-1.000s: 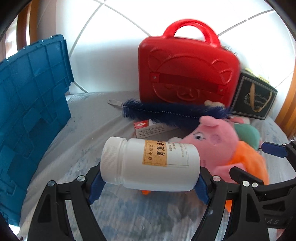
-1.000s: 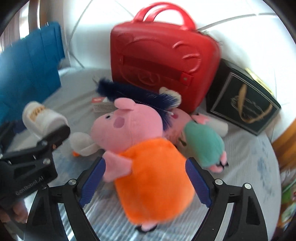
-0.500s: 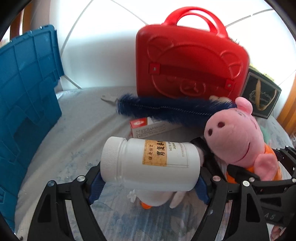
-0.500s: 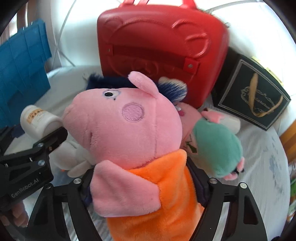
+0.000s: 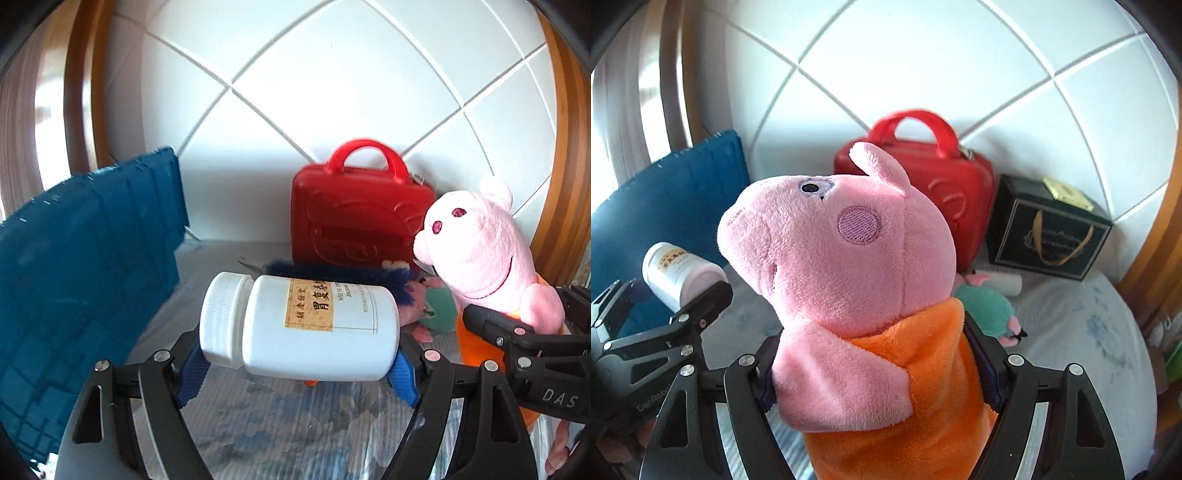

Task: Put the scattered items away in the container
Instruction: 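Carry the bottle and Peppa Pig plush toward the blue crate with both tools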

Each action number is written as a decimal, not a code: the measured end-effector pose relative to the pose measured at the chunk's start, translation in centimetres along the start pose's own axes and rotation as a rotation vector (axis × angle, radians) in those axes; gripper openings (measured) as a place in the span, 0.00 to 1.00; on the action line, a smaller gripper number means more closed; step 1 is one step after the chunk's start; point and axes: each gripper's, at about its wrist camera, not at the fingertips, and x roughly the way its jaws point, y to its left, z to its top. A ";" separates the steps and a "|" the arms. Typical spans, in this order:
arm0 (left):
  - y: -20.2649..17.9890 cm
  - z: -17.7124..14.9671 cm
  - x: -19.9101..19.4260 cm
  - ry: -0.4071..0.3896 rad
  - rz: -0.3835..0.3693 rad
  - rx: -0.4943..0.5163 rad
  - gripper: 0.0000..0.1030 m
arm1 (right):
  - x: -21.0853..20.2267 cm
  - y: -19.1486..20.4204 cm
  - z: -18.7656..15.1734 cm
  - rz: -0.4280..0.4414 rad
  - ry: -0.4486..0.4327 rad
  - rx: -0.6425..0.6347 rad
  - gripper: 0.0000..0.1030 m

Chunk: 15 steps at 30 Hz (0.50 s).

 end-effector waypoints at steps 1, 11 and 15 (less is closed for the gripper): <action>0.6 0.1 -1.2 -0.011 -0.002 0.001 0.78 | -1.1 0.8 0.1 -0.002 -0.016 0.000 0.77; 6.8 0.2 -10.1 -0.093 0.007 0.016 0.78 | -10.3 9.0 0.6 0.008 -0.137 0.004 0.77; 8.9 0.1 -12.5 -0.129 0.057 -0.003 0.78 | -12.3 11.6 0.8 0.037 -0.166 -0.022 0.77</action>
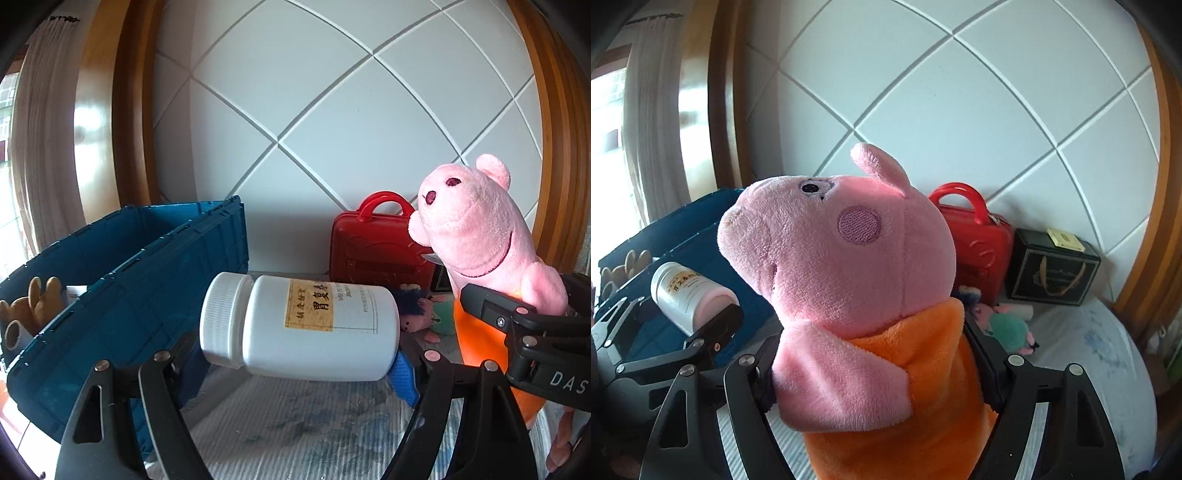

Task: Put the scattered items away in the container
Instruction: 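Carry the bottle and Peppa Pig plush toward the blue crate with both tools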

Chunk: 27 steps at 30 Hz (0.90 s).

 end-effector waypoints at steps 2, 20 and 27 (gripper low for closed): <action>1.4 0.2 -1.3 -0.015 0.042 -0.017 0.78 | -0.6 1.2 0.4 0.021 -0.016 -0.014 0.77; 20.9 4.7 -6.2 -0.155 0.270 -0.071 0.78 | -0.7 19.1 8.4 0.238 -0.160 -0.148 0.78; 34.5 7.7 -0.6 -0.103 0.203 -0.047 0.78 | 4.6 32.0 13.3 0.236 -0.173 -0.119 0.78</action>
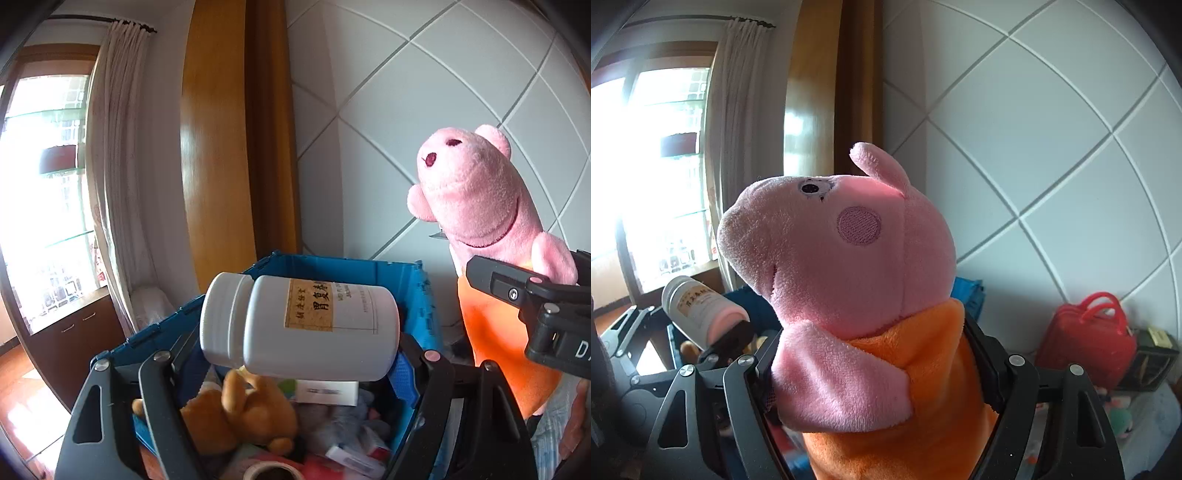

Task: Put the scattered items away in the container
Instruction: 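Carry the bottle and Peppa Pig plush toward the blue crate with both tools, then open both tools to drop the bottle and plush into the crate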

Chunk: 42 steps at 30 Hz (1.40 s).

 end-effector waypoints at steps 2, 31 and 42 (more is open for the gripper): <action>3.1 1.0 2.8 0.039 -0.011 0.017 0.78 | 2.8 2.3 1.4 0.008 0.022 0.029 0.78; 2.6 -2.9 29.2 0.567 -0.306 0.166 0.78 | 29.0 -0.8 -2.9 -0.415 0.440 0.139 0.77; 2.0 -2.9 29.0 0.573 -0.327 0.170 0.88 | 29.0 -1.5 -2.7 -0.439 0.417 0.114 0.77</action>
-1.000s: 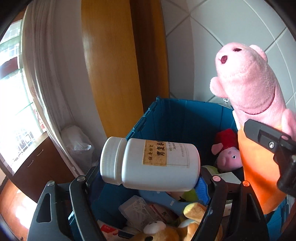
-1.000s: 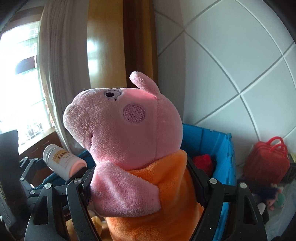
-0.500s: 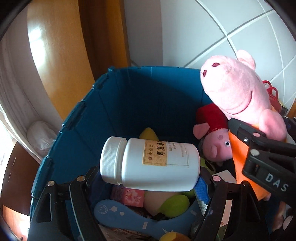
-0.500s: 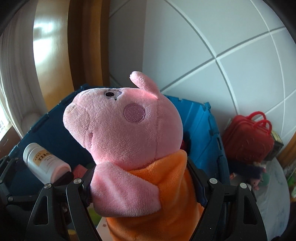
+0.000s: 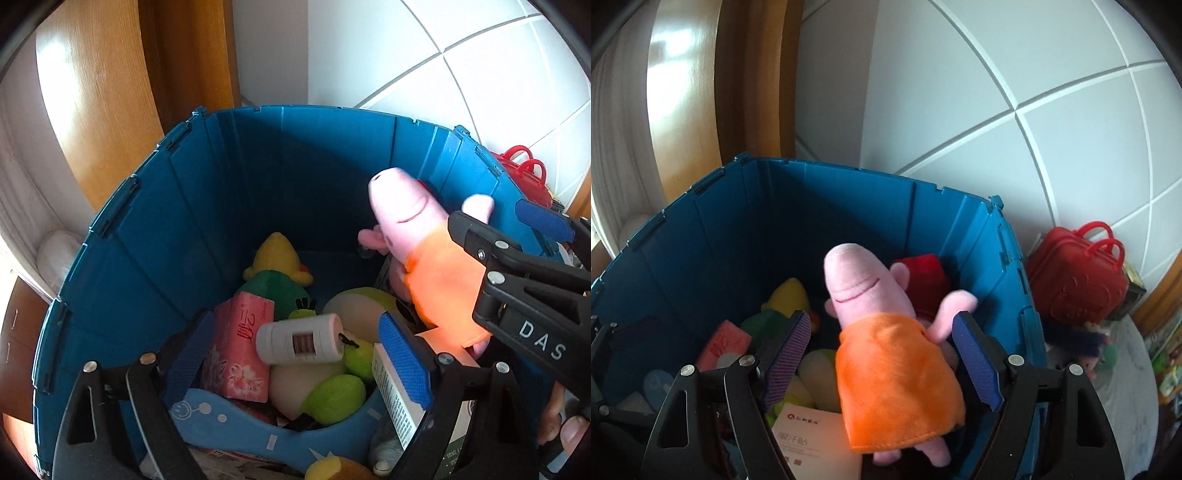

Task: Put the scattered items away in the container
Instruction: 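Open both tools to drop the bottle and plush into the crate, then move both tools back toward the white duck plush and black roll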

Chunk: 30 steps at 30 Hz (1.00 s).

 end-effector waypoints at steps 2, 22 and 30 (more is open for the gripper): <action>0.2 0.0 -0.2 0.001 0.000 -0.006 0.88 | -0.8 1.1 -0.1 0.000 0.005 -0.006 0.78; 0.7 -0.5 -5.6 -0.041 -0.002 -0.044 0.88 | -8.2 -1.5 0.4 0.082 -0.062 0.065 0.80; -3.6 -2.9 -14.2 -0.182 0.027 -0.053 0.95 | -16.7 -7.1 -2.0 0.145 -0.176 0.078 0.91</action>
